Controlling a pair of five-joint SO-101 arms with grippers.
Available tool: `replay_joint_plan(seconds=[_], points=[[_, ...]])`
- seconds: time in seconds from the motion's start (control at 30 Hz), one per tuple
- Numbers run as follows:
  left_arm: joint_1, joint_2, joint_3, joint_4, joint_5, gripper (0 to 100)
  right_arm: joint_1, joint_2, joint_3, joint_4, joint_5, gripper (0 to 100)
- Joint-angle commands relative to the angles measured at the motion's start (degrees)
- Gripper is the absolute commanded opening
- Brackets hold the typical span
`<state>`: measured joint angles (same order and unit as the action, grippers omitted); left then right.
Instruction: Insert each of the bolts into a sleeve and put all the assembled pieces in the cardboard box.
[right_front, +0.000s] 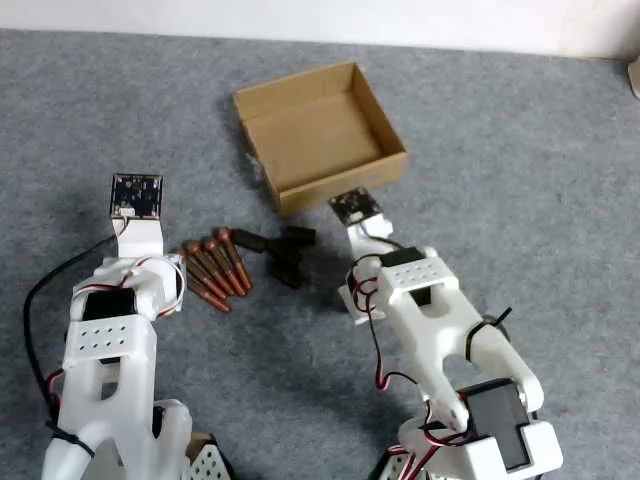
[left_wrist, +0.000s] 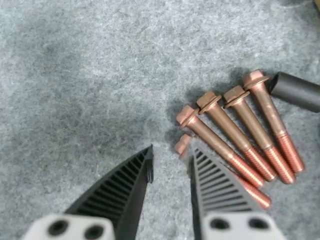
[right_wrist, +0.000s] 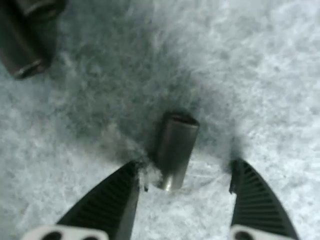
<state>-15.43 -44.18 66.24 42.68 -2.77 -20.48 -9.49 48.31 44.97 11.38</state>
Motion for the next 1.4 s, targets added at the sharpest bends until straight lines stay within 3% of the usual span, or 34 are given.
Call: replay_joint_plan(seconds=[0.0, 0.5, 0.9, 1.17, 1.37], points=[[-0.13, -0.31, -0.22, -1.32, 0.26, 12, 0.84, -1.10, -0.13, -3.03, -2.46, 25.6], [-0.13, -0.31, -0.22, -1.32, 0.18, 12, -3.56, -1.10, 0.22, -3.74, -2.11, 25.4], [-0.48, -0.40, -0.22, -1.23, 0.18, 12, -4.00, -1.01, 3.82, -6.37, -2.20, 0.9], [-0.22, -0.40, -0.22, -1.32, 0.09, 12, -0.66, -3.21, 4.26, -5.85, -2.11, 0.4], [-0.04, 0.75, -0.40, -5.36, 0.35, 12, -0.04, -16.04, 10.59, -5.85, -2.02, 0.4]])
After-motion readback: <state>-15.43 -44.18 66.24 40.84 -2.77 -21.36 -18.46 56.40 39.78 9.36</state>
